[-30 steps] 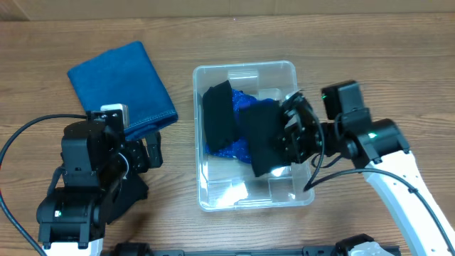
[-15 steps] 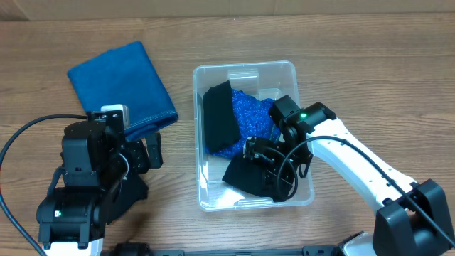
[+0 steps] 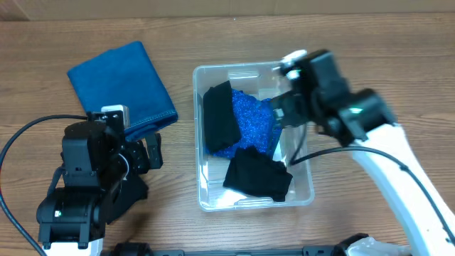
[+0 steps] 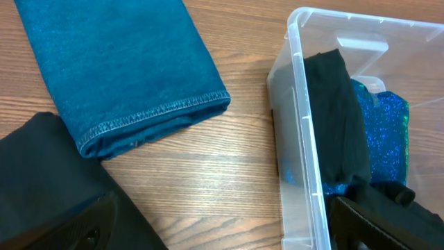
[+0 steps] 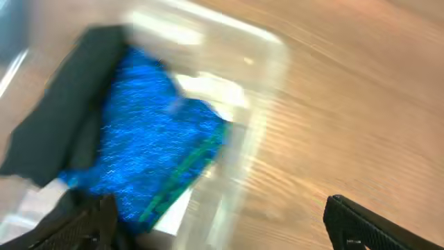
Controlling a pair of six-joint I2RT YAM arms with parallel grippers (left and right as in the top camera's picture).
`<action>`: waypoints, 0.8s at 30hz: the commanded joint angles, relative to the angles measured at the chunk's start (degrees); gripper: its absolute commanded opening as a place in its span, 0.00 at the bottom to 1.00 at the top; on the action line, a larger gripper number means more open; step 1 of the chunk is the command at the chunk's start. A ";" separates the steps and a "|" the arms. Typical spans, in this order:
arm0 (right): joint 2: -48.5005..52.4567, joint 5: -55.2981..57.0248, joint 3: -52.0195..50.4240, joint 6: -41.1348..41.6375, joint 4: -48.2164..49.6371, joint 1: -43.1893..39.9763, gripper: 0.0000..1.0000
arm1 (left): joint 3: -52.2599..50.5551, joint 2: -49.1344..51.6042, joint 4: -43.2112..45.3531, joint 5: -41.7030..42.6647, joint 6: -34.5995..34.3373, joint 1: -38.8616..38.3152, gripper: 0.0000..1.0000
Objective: Pack container
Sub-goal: 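Lay the black cloth in the bin's front half and withdraw right gripper, then grasp the black cloth on the left with the left gripper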
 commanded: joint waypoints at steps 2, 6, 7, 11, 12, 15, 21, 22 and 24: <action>0.70 -6.03 -1.55 10.38 -10.03 -14.29 1.00 | 1.40 -0.04 -0.44 0.39 1.11 0.44 1.00; 0.74 -12.83 -10.08 11.43 -13.62 -20.81 0.45 | 1.38 -0.04 -0.57 0.42 1.11 0.44 1.00; 0.76 -15.34 -12.04 11.41 -13.46 -20.70 0.44 | 1.40 -0.04 -0.57 0.42 1.11 0.44 1.00; 1.18 -19.34 -20.15 11.13 -13.05 -17.07 0.43 | 1.40 -0.04 -2.16 0.37 1.11 0.44 1.00; 1.18 -19.67 -21.11 10.82 -12.59 -16.57 0.43 | 1.40 -0.04 -2.71 0.37 1.11 0.44 1.00; 1.18 -35.58 -22.49 -0.96 -10.51 -15.85 0.45 | 1.40 -0.04 -4.63 -1.38 1.11 0.44 1.00; 1.11 -21.35 -21.57 10.38 -6.49 -23.19 1.00 | 1.40 -0.04 -7.06 -7.89 -6.40 8.41 1.00; 1.11 -21.00 -21.57 10.36 -6.60 -24.81 1.00 | 1.38 0.44 -7.85 -6.93 -8.41 12.28 1.00; 1.11 -19.78 -21.57 10.43 -6.93 -27.41 1.00 | 1.33 2.16 -9.94 -4.57 -10.54 18.84 1.00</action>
